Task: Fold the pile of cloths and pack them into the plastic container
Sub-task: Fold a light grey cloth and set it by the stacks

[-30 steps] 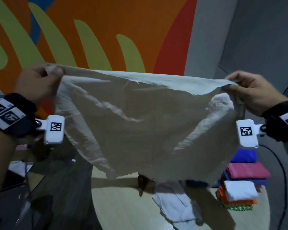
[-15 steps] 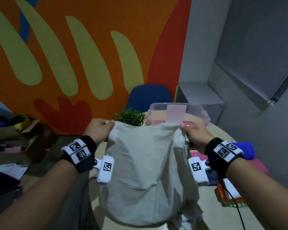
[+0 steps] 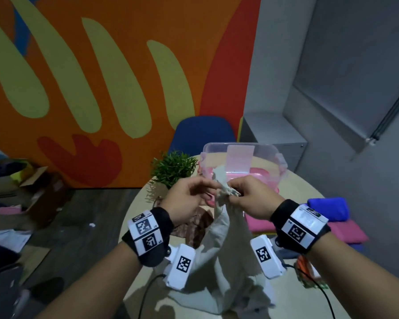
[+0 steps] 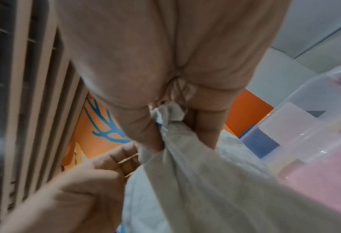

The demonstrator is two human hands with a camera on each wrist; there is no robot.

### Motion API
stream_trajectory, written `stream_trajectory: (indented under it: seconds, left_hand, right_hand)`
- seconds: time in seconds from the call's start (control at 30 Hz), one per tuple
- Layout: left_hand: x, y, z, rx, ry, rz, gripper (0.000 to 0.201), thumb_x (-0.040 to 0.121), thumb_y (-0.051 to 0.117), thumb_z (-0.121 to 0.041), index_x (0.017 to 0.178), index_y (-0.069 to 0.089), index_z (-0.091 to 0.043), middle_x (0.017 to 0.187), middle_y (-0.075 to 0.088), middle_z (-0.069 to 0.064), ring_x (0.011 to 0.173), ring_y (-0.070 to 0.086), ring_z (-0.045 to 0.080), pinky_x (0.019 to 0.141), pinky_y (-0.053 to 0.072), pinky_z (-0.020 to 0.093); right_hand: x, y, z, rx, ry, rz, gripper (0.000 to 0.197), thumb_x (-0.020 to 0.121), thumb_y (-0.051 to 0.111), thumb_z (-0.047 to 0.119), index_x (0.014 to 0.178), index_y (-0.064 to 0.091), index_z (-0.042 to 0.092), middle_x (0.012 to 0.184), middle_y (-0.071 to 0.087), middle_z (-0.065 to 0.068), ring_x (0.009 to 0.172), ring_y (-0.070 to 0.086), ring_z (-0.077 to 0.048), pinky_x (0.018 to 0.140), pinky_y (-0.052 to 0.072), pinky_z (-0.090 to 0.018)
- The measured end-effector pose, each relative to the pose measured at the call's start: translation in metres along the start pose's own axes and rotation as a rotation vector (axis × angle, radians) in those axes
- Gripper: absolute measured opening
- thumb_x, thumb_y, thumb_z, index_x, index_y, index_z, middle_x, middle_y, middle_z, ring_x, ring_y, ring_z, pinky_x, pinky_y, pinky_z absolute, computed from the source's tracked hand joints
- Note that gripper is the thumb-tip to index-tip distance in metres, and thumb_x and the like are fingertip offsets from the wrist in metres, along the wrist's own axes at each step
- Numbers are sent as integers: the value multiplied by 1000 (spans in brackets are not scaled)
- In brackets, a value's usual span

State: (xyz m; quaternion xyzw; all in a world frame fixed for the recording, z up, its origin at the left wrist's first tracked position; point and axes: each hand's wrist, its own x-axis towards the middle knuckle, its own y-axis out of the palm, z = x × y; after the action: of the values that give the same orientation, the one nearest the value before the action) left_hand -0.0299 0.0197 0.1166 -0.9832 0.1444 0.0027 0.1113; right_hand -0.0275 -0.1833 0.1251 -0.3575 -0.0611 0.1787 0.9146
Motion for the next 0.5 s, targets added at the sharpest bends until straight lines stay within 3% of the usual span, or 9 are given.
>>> stream_trajectory:
  seconds: [0.07,0.13,0.17,0.23,0.3,0.37,0.43,0.5]
  left_hand:
    - [11,-15,-3,210,116,-79,65,74,39,26,114,60,-20,113,55,11,99,54,19,83,49,32]
    - [21,-24,-10,464,162,78,84,74,49,18,136,44,-39,144,30,0,131,35,18,102,39,35]
    - [27,-25,-12,556,157,196,90,77,57,11,142,35,-47,152,16,-7,139,21,16,107,33,36]
    - [38,-24,-13,710,170,347,84,80,72,-9,139,32,-54,157,0,-11,142,9,14,115,22,37]
    - [47,-25,-11,730,207,296,60,79,75,-29,127,46,-52,158,4,-8,144,13,17,120,19,43]
    - [53,-33,-14,773,250,182,25,78,72,-46,102,65,-42,156,17,-8,143,22,21,115,27,53]
    - [56,-47,-19,863,269,108,8,81,70,-37,77,64,-34,151,37,-6,139,33,21,111,32,49]
    - [52,-63,-28,810,214,46,21,85,71,-22,68,59,-26,128,61,-6,122,51,20,96,41,33]
  right_hand:
    - [-7,-10,7,88,-79,84,13,90,58,0,88,69,6,84,72,1,78,65,-11,78,54,-35]
    - [-12,-18,21,241,-139,177,20,92,48,-11,91,64,1,85,68,2,81,63,-10,78,51,-28]
    - [-13,-22,26,325,-156,211,23,91,44,-14,93,63,-1,87,66,1,82,61,-10,77,50,-26]
    - [-11,-27,34,474,-187,236,27,87,42,-10,99,64,0,93,65,-7,86,58,-15,77,49,-24]
    - [-8,-32,38,650,-139,218,30,80,45,0,96,69,9,92,65,-10,86,57,-21,76,48,-25]
    - [-4,-41,36,746,-109,194,26,78,50,6,92,71,14,90,69,-5,87,61,-20,79,50,-28]
    - [2,-50,25,556,-137,117,15,82,62,16,94,69,21,93,69,2,91,63,-15,88,51,-36]
    - [11,-58,12,251,-144,1,7,87,69,21,89,66,27,86,65,8,85,60,-9,82,47,-37]
